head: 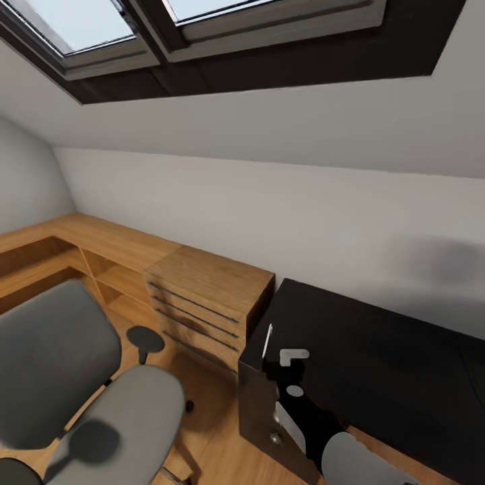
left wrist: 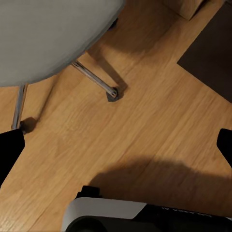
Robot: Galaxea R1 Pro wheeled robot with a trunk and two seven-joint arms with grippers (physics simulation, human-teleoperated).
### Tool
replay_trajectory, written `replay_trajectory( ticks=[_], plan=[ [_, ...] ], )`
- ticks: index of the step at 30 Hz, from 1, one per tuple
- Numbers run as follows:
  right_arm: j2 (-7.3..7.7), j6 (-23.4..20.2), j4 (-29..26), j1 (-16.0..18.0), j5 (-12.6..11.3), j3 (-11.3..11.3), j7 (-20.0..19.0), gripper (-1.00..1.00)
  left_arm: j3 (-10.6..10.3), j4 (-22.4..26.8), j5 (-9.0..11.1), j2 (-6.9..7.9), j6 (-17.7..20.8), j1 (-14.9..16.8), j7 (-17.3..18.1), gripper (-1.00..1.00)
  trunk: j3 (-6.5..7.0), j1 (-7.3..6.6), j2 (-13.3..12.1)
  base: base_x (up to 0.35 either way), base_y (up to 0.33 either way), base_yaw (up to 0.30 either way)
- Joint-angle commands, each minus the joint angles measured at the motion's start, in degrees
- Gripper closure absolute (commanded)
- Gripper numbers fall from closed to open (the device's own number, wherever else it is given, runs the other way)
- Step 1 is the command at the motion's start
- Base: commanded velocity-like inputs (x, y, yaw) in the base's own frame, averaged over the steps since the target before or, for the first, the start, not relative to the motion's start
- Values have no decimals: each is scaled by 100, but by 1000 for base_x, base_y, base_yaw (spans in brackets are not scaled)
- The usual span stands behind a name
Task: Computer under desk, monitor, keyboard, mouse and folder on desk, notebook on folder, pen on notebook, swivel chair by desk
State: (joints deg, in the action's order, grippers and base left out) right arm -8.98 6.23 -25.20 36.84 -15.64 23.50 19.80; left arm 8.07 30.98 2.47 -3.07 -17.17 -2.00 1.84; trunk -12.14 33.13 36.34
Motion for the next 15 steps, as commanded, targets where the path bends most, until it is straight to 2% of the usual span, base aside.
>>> replay_trajectory(
  ticks=[1,10,15],
  plan=[
    [2,35,7,8,-61,47,33,-100,19,11,25,-7,-4,-2,18,-100,-11,4,7,231,0,103],
    [-36,36,9,8,-56,57,24,-100,14,13,25,-10,-13,-2,32,-100,-60,4,7,231,6,164],
    [-16,102,7,8,-53,37,24,-100,11,67,25,2,-16,-2,71,-100,-67,4,7,152,57,40]
  ],
)
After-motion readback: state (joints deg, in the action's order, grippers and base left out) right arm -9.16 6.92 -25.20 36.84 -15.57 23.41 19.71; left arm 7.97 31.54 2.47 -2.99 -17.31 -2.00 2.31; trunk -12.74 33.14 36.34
